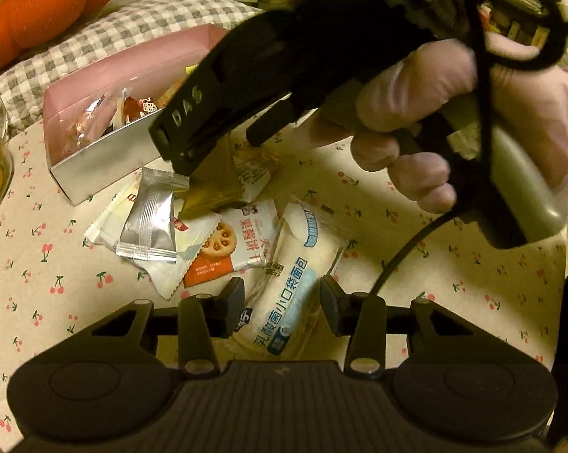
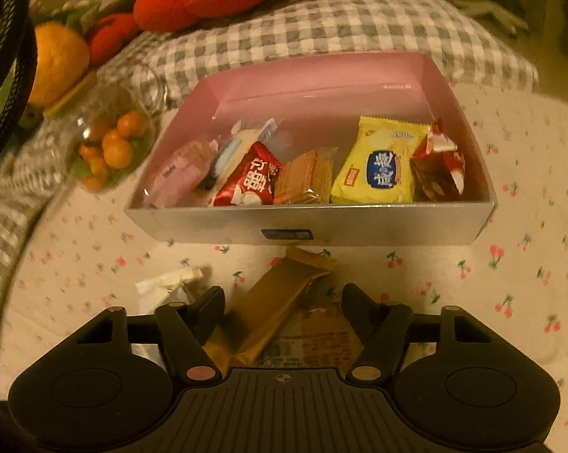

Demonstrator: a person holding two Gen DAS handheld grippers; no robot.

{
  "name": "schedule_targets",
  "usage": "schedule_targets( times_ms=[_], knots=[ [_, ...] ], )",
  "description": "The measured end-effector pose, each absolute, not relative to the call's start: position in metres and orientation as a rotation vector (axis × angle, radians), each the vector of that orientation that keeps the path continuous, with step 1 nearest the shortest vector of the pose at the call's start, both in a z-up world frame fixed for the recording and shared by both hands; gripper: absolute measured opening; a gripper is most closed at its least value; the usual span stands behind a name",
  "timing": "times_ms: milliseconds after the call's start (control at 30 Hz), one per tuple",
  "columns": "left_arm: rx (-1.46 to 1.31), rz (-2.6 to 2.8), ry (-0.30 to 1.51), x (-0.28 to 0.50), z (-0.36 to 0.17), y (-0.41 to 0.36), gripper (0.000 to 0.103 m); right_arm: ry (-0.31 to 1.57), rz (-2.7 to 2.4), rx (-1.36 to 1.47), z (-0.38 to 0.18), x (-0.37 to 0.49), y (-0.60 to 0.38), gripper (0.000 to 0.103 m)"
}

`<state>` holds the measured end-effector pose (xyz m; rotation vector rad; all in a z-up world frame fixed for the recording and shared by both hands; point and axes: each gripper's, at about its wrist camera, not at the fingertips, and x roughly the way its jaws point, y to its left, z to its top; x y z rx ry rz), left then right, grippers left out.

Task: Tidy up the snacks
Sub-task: 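Grasp white milk-bread packet with left tool while right tool grasps gold wafer bar, then lift white packet with left tool while right tool lifts gold wafer bar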

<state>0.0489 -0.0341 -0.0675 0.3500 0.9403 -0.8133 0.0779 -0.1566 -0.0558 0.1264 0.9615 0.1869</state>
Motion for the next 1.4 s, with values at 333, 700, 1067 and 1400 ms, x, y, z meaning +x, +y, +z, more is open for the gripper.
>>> schedule_targets(
  times_ms=[333,700,1067,1400],
  knots=[
    [0.333,-0.809,0.949,0.043,-0.071,-0.009,0.036,0.964,0.223,0.161,-0.052,0.063,-0.202,0.042],
    [0.368,-0.807,0.962,0.033,-0.070,-0.011,0.038,0.968,0.159,0.148,-0.054,0.031,-0.272,0.040],
    [0.427,-0.793,0.910,0.024,-0.075,-0.024,0.059,0.947,0.254,0.087,-0.056,0.021,-0.266,0.049],
    [0.410,-0.763,0.906,0.029,-0.073,-0.022,0.038,0.905,0.252,-0.046,-0.060,0.024,-0.243,0.053]
  ],
)
